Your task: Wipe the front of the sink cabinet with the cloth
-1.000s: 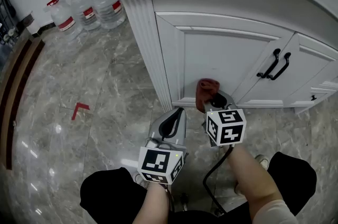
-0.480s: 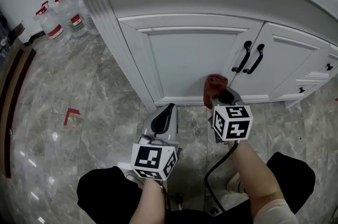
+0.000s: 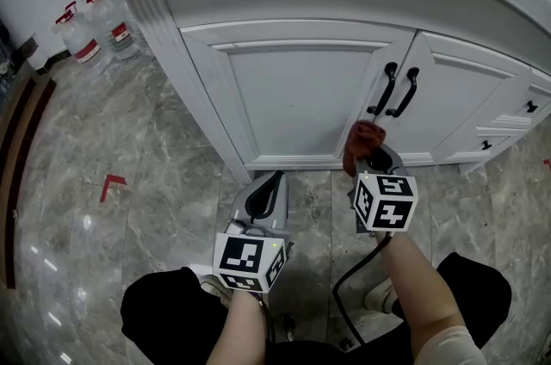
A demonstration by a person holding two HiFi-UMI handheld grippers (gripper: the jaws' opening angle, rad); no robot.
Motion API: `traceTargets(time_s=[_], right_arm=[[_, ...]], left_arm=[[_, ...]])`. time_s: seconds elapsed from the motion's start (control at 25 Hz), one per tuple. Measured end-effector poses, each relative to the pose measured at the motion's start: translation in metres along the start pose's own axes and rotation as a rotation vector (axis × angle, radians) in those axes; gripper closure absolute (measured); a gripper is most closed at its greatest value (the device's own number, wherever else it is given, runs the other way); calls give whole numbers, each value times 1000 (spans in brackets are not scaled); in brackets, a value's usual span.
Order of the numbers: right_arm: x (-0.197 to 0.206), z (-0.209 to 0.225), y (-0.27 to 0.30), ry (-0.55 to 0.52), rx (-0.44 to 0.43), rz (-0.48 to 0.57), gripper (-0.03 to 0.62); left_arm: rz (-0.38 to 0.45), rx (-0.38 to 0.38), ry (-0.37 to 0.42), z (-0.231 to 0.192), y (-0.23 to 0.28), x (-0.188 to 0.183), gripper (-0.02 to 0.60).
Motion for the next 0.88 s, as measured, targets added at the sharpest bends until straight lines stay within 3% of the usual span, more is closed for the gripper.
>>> traceTargets(time_s=[0.28, 0.44, 0.88], right_arm=[[30, -72, 42, -22, -168, -61, 516], [47, -116, 67, -14, -252, -99, 516], [80, -186, 134, 13, -341, -178, 516]], left_arm=[[-14, -74, -21, -34, -5, 7, 580], [-43, -110, 22, -55, -13, 14, 580], [-100, -205, 28, -127, -42, 30, 580]])
Point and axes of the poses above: the fingertips, and each gripper's own axes: y forward along the fingers, z to its right, x out of its underside, the point moved 9 cm from there along -y, backward along the fingers, and after that the axes turned 8 degrees about -x, right-handed, at the moved point
